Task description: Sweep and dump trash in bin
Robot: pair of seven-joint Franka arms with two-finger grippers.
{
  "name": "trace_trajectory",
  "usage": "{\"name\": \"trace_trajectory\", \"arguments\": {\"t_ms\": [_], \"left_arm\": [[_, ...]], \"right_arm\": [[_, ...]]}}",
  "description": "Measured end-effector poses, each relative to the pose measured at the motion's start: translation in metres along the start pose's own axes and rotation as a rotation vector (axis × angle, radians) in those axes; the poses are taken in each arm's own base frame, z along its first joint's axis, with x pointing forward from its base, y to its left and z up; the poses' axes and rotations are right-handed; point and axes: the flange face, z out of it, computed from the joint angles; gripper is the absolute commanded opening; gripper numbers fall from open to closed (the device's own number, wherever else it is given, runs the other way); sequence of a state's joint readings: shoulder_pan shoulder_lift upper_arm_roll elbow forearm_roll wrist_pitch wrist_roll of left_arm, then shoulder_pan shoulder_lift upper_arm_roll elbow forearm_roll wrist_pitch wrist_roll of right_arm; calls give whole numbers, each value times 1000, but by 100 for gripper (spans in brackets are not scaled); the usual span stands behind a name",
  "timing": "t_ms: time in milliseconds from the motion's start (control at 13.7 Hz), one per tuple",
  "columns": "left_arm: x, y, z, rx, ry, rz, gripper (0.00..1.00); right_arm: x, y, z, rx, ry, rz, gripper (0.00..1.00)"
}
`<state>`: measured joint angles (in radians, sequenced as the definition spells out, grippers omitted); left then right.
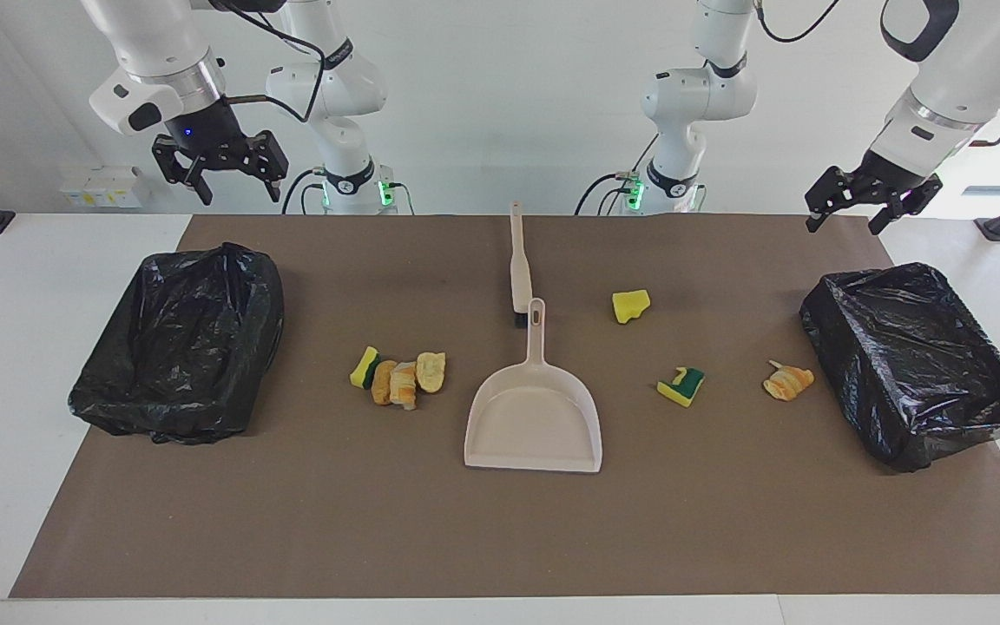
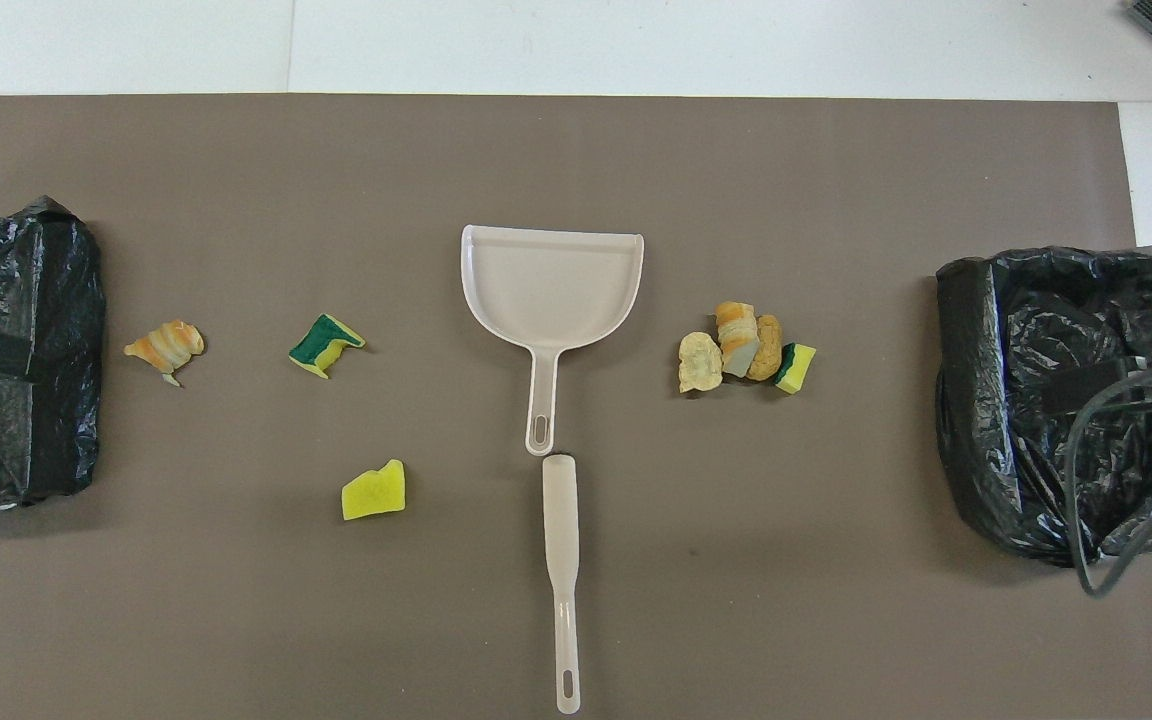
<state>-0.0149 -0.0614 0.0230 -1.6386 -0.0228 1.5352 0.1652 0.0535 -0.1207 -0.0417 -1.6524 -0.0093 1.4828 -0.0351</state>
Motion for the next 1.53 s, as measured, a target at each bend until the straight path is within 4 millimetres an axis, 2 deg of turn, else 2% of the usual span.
{"name": "trace_trajectory", "arguments": {"t_ms": [146, 292, 510, 656, 802, 948, 1240, 1385, 1531], "left_arm": [[-2, 15, 7, -2, -15, 126, 100], [-3, 40, 17, -6, -37, 242, 100], [-13, 107, 37, -5, -82, 357, 100], [-26, 154, 53, 5, -95, 358, 100], [-44, 199, 79, 18, -105, 352, 100], [-62, 235, 109, 29, -127, 363, 100], [-101, 283, 170, 39, -123, 356, 100], [-125, 306, 185, 47, -107, 303, 100], [-148, 341, 197, 39, -56, 225, 100]], "right_arm": [[-1, -2, 3, 0, -6, -3, 100], [-2, -3, 4, 0, -9, -6, 100], [-4, -4, 7, 1, -15, -7, 100], [-6, -4, 9, 1, -20, -8, 100], [-11, -4, 14, 2, -31, -8, 100], [-16, -4, 18, 3, -40, -8, 100], [-19, -3, 25, 4, -54, -7, 100], [-17, 2, 24, 5, -48, -4, 100], [-8, 1, 24, 4, -35, -12, 100]]}}
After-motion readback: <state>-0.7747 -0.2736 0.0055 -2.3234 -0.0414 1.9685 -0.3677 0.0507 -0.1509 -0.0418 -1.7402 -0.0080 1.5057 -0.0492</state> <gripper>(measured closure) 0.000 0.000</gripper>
